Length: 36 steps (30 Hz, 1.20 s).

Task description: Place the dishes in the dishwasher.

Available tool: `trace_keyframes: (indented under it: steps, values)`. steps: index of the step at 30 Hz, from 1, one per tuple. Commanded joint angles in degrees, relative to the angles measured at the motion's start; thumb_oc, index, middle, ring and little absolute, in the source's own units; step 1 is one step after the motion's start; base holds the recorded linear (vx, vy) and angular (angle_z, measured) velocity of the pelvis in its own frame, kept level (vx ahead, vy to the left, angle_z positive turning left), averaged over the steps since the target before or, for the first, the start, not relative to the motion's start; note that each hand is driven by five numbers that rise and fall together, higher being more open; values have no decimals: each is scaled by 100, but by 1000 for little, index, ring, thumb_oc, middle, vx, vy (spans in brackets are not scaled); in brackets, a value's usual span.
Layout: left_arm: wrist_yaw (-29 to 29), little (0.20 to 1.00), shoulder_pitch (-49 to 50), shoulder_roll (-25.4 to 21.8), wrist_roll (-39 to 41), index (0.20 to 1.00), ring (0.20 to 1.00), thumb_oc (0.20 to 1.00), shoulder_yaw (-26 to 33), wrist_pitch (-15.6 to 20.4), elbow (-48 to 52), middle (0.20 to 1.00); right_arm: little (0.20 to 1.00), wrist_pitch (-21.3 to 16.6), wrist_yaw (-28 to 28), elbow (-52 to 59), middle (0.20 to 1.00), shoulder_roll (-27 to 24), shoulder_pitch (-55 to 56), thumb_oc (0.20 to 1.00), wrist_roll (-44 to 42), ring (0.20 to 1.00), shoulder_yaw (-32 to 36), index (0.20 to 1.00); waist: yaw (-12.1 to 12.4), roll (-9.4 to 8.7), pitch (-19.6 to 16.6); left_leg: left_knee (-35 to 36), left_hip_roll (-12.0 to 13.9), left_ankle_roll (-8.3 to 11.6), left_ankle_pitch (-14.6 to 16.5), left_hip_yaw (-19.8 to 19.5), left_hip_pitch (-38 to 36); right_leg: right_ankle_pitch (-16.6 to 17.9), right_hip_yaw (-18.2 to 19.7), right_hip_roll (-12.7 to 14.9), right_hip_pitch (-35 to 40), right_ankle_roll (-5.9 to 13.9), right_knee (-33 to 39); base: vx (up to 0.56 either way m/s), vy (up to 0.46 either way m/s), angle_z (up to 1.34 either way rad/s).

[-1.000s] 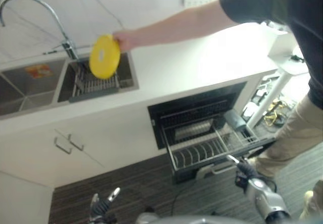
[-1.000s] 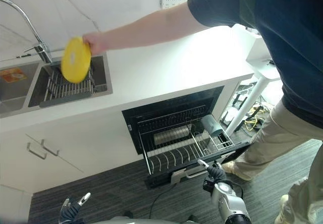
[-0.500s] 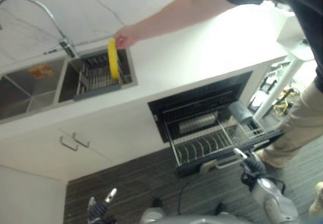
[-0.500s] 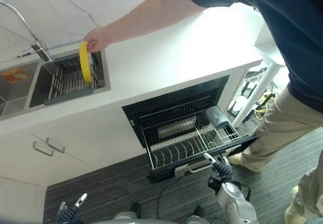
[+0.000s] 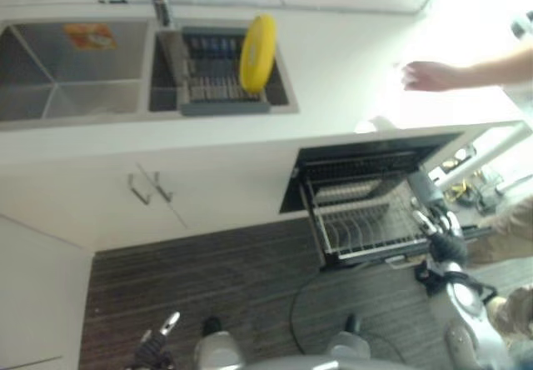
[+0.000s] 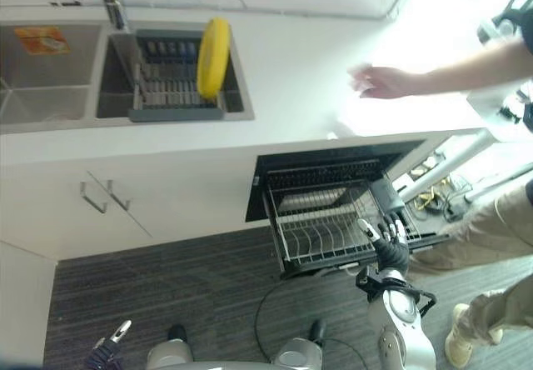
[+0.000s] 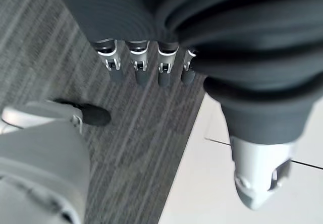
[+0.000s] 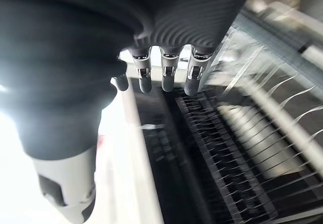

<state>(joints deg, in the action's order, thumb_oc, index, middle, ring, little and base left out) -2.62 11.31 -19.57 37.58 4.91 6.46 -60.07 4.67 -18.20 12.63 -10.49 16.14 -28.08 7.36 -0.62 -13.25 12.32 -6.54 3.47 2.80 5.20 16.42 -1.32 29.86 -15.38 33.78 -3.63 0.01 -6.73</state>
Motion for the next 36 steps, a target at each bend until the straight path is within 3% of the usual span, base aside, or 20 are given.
trace_keyframes:
  steps: [1,2,3,5,6,9,11,12,19,21,23,25,26,28,30,32,36]
  values:
    - [-71,1000,196,548,178,1000,1000,1000,-15,-31,427,1000,1000,-299,-204,-113,1000,-936,-883,1000,295,1000,143,1000,177,1009,65,1128,330,198,-99,-79,-541,-1544,-786,-751,212,1499,172,10,732,-31]
    - [-39,1000,59,440,160,1000,1000,1000,-54,-61,304,1000,1000,-348,-383,-226,1000,-957,-1049,1000,320,1000,111,1000,125,1046,11,1144,102,-95,-33,-167,-491,-2196,-585,-1271,256,1381,-284,10,646,-36]
    - [-24,1000,32,430,164,1000,1000,1000,-56,-80,285,1000,1000,-364,-419,-236,1000,-959,-1069,1000,334,1000,102,1000,123,1049,6,1144,79,-123,-28,-177,-484,-2254,-577,-1329,257,1357,-339,29,463,-27]
    - [60,1000,-77,388,129,1000,1000,1000,-89,-204,258,1000,1000,-426,-544,-283,1000,-1027,-1141,1000,368,1000,118,1000,100,1059,-18,1152,-32,-264,-16,-247,-457,-2594,-501,-1722,246,1223,-602,63,209,41]
    - [65,1000,-116,405,4,1000,1000,1000,-145,-296,238,1000,1000,-390,-613,-189,1000,-1169,-1087,1000,234,1000,208,1000,-6,1048,-54,1153,-145,-362,17,-371,-494,-2929,-274,-2190,256,1104,-618,133,131,37]
    - [16,1000,-131,501,-203,1000,1000,1000,-305,-311,180,1000,1000,-385,-673,-82,1000,-1284,-1004,1000,303,1000,273,1000,-162,1049,-126,1154,-232,-377,-2,-503,-517,-3242,94,-2661,322,896,-312,172,15,15]
    - [0,1000,-159,588,-372,1000,1000,1000,-535,-278,137,1000,1000,-402,-592,12,1000,-1400,-995,1000,468,1000,317,1000,-297,1057,-138,1154,-325,-355,38,-534,-616,-3204,330,-2880,320,804,118,235,-117,33]
    - [21,1000,-167,604,-348,1000,1000,1000,-583,-270,131,1000,1000,-443,-548,39,1000,-1395,-1039,1000,613,1000,275,1000,-348,1063,-118,1154,-359,-360,82,-532,-685,-3053,376,-2873,209,852,175,287,-277,23]
    - [154,1000,-267,662,-342,1000,1000,1000,-435,-449,0,1000,1000,-340,464,153,1000,-1706,-1383,1000,447,1000,83,1000,-385,1083,-268,867,-313,-281,220,-299,-810,-3051,318,-2989,550,620,669,177,-266,22]
    - [89,1000,-195,784,-349,1000,1000,1000,-330,-384,-89,1000,1000,-427,850,257,1000,-1921,-1406,1000,596,1000,125,1000,-332,990,-316,-55,-301,-146,475,-304,-527,-3058,242,-2916,716,485,788,154,-283,8]
    - [-1,1000,-155,864,-386,1000,1000,1000,-266,-318,-51,1000,1000,-354,908,329,1000,-2076,-1446,1000,667,1000,131,1000,-235,921,-216,-1500,-143,123,150,-458,126,-3050,159,-2796,770,337,799,84,-168,17]
    - [11,1000,-138,894,-379,1000,1000,1000,-259,-361,56,1000,1000,-341,944,320,1000,-2140,-1516,1000,639,1000,145,1000,-181,936,-159,-1760,30,209,-16,-444,448,-3015,121,-2756,836,321,880,86,-12,3]
    - [43,1000,-115,919,-339,1000,1000,1000,-294,-353,95,1000,1000,-352,1000,274,1000,-2155,-1614,1000,673,1000,112,1000,-149,950,-127,-1563,130,198,-34,-346,500,-2987,143,-2722,888,359,967,161,122,5]
    - [36,1000,-70,932,-330,1000,1000,1000,-288,-310,60,1000,1000,-355,1050,207,1000,-2147,-1840,1000,749,1000,-39,1000,-69,1068,-112,-350,265,197,-183,-185,396,-2998,223,-2744,981,476,1112,189,202,1]
    - [18,1000,-39,940,-315,1000,1000,1000,-284,-239,-101,1000,1000,-402,1114,283,1000,-2168,-1853,1000,822,1000,-110,1000,32,1208,-129,686,343,369,-714,-283,305,-3113,320,-2841,1124,556,1173,228,224,0]
    - [-192,1000,-4,1009,-281,1000,1000,1000,-230,-8,-473,1000,1000,-749,1366,386,1000,-2298,-1868,1000,778,1000,-83,1000,136,1308,-100,995,511,482,-1044,-360,477,-3379,462,-2909,1360,542,1173,279,379,-12]
    - [-276,1000,-35,986,-272,1000,1000,1000,-186,59,-708,1000,1000,-1197,1593,456,1000,-2121,-1720,1000,484,1000,61,1000,149,1260,-254,1085,385,347,-830,-416,370,-3425,395,-2701,1512,743,1173,183,318,-37]
